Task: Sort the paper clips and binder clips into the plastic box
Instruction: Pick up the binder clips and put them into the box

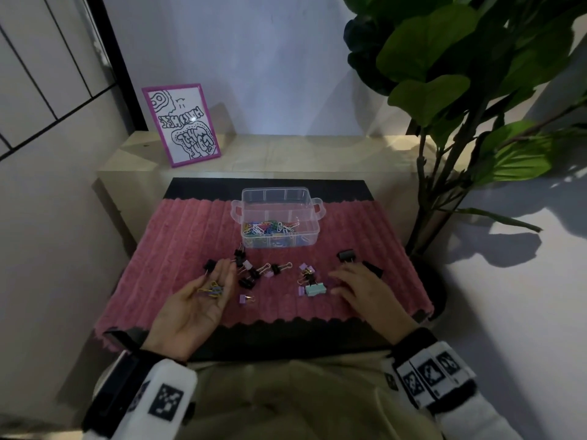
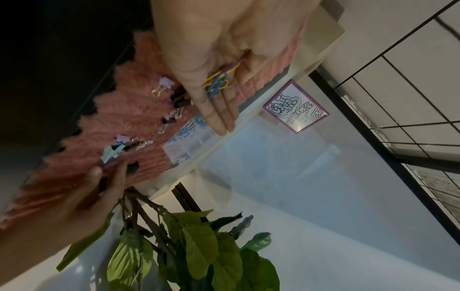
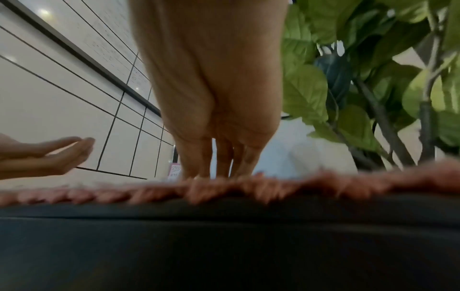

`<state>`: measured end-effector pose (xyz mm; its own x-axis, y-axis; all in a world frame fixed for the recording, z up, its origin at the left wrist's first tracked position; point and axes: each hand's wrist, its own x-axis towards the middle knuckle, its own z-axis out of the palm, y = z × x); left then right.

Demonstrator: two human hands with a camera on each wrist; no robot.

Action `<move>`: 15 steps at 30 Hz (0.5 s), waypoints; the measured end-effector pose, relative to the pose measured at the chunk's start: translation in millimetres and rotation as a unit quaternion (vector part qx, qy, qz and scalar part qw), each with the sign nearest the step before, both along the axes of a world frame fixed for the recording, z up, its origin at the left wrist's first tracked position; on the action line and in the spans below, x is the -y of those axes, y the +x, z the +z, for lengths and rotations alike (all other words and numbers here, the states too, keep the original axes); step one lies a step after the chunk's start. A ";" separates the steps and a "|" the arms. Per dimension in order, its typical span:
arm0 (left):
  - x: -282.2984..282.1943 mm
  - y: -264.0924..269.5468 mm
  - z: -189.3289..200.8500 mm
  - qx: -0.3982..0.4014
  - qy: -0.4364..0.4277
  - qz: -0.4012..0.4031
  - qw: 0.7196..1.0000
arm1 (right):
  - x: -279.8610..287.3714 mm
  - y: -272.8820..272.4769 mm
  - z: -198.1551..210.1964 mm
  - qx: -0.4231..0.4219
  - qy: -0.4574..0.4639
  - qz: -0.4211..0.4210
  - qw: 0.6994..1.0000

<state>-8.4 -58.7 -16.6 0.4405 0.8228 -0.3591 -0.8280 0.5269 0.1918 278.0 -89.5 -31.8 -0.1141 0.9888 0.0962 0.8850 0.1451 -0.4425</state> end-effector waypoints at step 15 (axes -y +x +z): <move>5.2 79.2 1.0 -0.069 0.015 -0.146 0.987 | 3.1 -74.6 43.9 -0.134 0.070 0.076 0.986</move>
<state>70.8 -63.9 -15.6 0.6090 0.6796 -0.4090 -0.6073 0.7312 0.3107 203.5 -92.6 12.1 -0.2117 0.9369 0.2781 0.7023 0.3438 -0.6234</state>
